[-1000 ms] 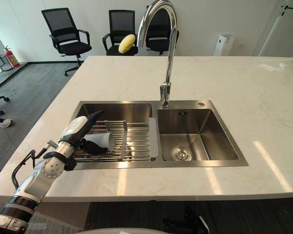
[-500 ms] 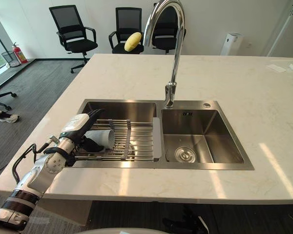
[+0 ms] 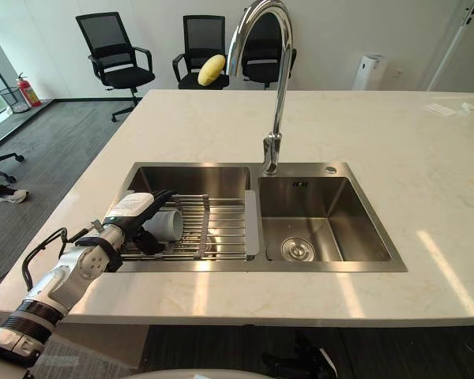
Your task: Walk over to the sink, pick up the cup, carry it to the dishwasher, place the cup inside the dishwasher, then close the dishwasher door
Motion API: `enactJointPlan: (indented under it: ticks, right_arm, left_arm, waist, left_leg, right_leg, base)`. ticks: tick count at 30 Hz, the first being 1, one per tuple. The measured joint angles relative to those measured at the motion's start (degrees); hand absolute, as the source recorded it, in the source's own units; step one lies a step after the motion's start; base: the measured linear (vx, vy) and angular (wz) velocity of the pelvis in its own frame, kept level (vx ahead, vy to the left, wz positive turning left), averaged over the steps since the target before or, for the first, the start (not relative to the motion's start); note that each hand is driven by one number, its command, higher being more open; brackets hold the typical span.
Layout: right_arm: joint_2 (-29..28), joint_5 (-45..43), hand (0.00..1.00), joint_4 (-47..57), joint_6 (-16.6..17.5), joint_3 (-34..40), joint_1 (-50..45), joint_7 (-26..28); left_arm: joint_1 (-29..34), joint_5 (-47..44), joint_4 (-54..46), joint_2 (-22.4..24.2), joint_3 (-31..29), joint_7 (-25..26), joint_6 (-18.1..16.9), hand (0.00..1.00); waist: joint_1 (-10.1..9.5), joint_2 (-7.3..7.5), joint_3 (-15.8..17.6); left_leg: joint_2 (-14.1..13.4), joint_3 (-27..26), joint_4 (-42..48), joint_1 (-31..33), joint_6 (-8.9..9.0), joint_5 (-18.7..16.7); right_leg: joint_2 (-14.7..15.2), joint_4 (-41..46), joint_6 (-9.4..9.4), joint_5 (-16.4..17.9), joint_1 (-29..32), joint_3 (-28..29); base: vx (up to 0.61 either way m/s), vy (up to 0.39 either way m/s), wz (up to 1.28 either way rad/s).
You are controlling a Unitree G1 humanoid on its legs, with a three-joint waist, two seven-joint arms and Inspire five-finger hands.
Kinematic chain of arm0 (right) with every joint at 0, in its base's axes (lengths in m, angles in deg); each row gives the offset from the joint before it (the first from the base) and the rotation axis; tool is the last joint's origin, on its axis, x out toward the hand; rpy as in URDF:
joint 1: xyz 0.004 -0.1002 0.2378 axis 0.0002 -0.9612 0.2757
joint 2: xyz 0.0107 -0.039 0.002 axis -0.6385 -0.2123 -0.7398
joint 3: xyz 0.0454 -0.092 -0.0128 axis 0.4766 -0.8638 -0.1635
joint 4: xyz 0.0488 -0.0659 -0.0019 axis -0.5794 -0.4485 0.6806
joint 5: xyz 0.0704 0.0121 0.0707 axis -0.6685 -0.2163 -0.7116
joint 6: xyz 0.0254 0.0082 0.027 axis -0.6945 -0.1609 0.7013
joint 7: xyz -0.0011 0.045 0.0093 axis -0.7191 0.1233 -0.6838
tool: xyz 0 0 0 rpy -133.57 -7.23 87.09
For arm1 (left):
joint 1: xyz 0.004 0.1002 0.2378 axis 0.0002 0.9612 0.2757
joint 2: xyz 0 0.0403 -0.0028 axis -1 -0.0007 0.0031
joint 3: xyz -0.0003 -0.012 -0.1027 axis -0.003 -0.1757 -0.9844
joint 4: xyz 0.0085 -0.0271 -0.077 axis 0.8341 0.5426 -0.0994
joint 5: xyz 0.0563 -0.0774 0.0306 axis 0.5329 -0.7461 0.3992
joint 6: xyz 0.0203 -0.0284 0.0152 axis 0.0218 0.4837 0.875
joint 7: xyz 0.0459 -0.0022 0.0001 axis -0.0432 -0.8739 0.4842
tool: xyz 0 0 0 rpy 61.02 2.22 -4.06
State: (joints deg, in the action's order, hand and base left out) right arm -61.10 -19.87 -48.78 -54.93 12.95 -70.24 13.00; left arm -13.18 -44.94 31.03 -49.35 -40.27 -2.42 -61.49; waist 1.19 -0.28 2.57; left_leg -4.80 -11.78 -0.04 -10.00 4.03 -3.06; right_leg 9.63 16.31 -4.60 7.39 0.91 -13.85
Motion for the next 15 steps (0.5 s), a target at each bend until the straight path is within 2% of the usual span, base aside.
enactJointPlan:
  ticks: [12, 13, 15]
  right_arm:
    - [0.1, 0.0, 1.0, 2.1, 0.0, -0.1, -0.9, 1.0]
    - [0.1, 0.0, 1.0, 2.2, 0.0, -0.2, -0.9, 1.0]
    - [0.2, 0.0, 1.0, 2.8, 0.0, -0.5, -0.9, 1.0]
  left_arm:
    - [0.0, 0.0, 3.1, 1.1, -0.2, -0.2, 5.0, 1.0]
    - [0.0, 0.0, 3.4, 1.3, -0.2, -0.2, 5.6, 0.0]
    - [0.0, 0.0, 4.9, 1.9, -0.4, -0.2, 6.8, 0.0]
  waist:
    - [0.1, -0.28, 0.2]
    - [0.1, -0.29, 0.2]
    - [0.11, -0.34, 0.2]
  left_leg:
    - [-0.2, -0.8, 0.1, -0.2, 0.26, -0.3]
    - [-0.3, -0.8, 0.1, -0.3, 0.26, -0.3]
    - [-0.3, -1.1, 0.1, -0.3, 0.26, -0.4]
  right_leg:
    - [0.0, 0.0, -0.01, 0.0, 0.1, 0.7]
    - [0.0, 0.0, -0.01, 0.0, 0.1, 0.7]
    - [0.0, 0.0, -0.01, 0.0, 0.2, 0.9]
  base:
    - [0.0, 0.001, -0.02]
    - [0.0, 0.003, -0.05]
    - [0.0, 0.002, -0.04]
